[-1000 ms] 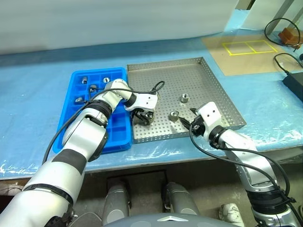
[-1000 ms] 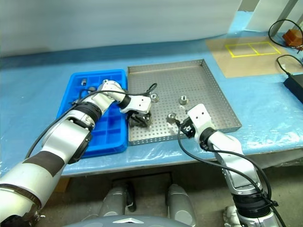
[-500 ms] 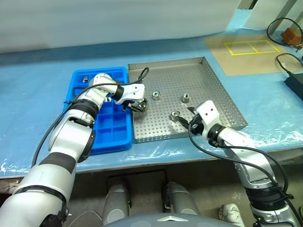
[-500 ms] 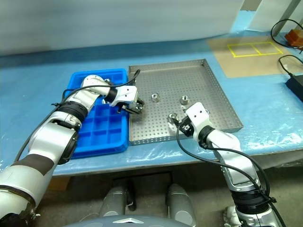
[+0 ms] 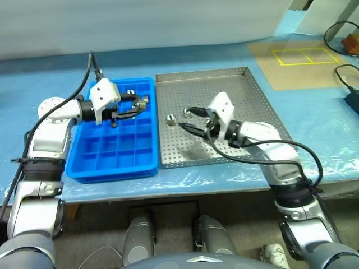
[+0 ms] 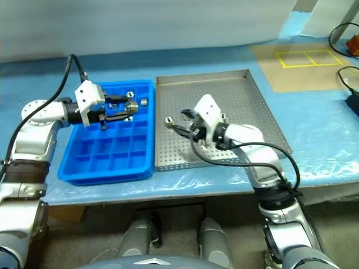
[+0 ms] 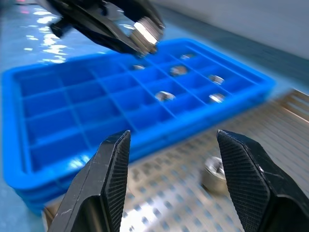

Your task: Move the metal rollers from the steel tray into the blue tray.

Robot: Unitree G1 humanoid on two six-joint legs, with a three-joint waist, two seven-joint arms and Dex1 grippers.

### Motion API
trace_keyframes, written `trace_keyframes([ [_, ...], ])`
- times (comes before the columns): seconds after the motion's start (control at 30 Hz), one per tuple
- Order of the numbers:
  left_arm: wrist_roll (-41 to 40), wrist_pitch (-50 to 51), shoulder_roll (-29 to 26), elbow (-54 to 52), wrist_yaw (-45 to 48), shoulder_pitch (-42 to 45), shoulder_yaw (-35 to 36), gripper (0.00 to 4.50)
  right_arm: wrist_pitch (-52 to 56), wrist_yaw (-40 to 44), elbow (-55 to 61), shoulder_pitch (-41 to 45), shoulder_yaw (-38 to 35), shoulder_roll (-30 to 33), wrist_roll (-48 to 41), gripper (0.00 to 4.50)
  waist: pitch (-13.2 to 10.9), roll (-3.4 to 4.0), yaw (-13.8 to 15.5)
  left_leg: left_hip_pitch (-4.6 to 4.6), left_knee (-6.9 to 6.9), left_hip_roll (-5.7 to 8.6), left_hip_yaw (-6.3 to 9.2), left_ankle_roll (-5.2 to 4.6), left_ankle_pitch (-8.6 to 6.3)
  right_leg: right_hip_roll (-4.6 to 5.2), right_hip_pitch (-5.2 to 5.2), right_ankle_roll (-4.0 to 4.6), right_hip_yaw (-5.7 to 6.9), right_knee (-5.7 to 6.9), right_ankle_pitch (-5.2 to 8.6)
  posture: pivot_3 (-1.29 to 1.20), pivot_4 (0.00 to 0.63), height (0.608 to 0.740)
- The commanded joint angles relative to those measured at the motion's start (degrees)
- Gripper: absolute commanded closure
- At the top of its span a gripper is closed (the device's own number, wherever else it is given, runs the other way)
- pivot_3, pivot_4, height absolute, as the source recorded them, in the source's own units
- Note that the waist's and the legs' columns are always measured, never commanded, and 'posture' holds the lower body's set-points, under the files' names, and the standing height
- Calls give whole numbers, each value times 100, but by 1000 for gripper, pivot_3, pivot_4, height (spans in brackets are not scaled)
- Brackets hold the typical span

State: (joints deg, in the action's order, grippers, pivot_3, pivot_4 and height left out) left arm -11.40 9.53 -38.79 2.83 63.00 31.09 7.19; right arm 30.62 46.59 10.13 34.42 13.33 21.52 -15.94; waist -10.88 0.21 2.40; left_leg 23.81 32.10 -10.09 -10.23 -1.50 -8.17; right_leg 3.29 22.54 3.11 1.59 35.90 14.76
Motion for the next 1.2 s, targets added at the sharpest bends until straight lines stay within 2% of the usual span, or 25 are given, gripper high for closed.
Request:
trace_keyframes([
  [0.03, -324, 582, -245, -881, -575, -514, 718, 2821, -468, 355, -487, 489, 224, -261, 11, 1591, 0, 0, 73, 4, 0, 0, 2, 4, 3, 0, 4, 0, 2, 2, 0, 128, 150, 740],
  [0.23, -492, 1302, -58, -1728, -1746, -1798, 1683, 2821, -1019, 751, -1544, 1095, 311, -823, 4, 1591, 0, -1, 313, 19, -1, 4, 8, 7, 3, 1, 16, 0, 5, 0, 0, 253, 150, 740],
  [0.4, -650, 1583, 287, -2513, -2238, -2852, 1850, 2821, -1176, 940, -2039, 1316, 380, -1199, 24, 1591, 1, -4, 505, 29, 0, 6, 15, 5, 2, 3, 20, -1, 11, -2, 0, 322, 150, 740],
  [0.5, -668, 1605, 398, -2643, -2406, -3130, 1772, 2821, -1226, 1063, -2118, 1307, 427, -1234, 86, 1591, 1, -6, 637, 29, -2, 5, 19, 6, 2, 2, 20, -1, 14, -4, 0, 335, 150, 740],
  [0.73, -620, 1518, 392, -2346, -2584, -3078, 1457, 2821, -1058, 1246, -2034, 1153, 431, -1150, 93, 1591, 1, -6, 785, 21, -4, 4, 23, 21, 11, 1, 18, -9, 13, 1, -4, 314, 150, 740],
  [1.2, -336, 1242, 394, -1235, -2749, -2525, 782, 2821, -937, 963, -1685, 896, 359, -953, 233, 1591, 4, -11, 738, 26, -11, 4, 23, 43, 25, -4, 30, -12, 7, 2, -6, 228, 150, 740],
])
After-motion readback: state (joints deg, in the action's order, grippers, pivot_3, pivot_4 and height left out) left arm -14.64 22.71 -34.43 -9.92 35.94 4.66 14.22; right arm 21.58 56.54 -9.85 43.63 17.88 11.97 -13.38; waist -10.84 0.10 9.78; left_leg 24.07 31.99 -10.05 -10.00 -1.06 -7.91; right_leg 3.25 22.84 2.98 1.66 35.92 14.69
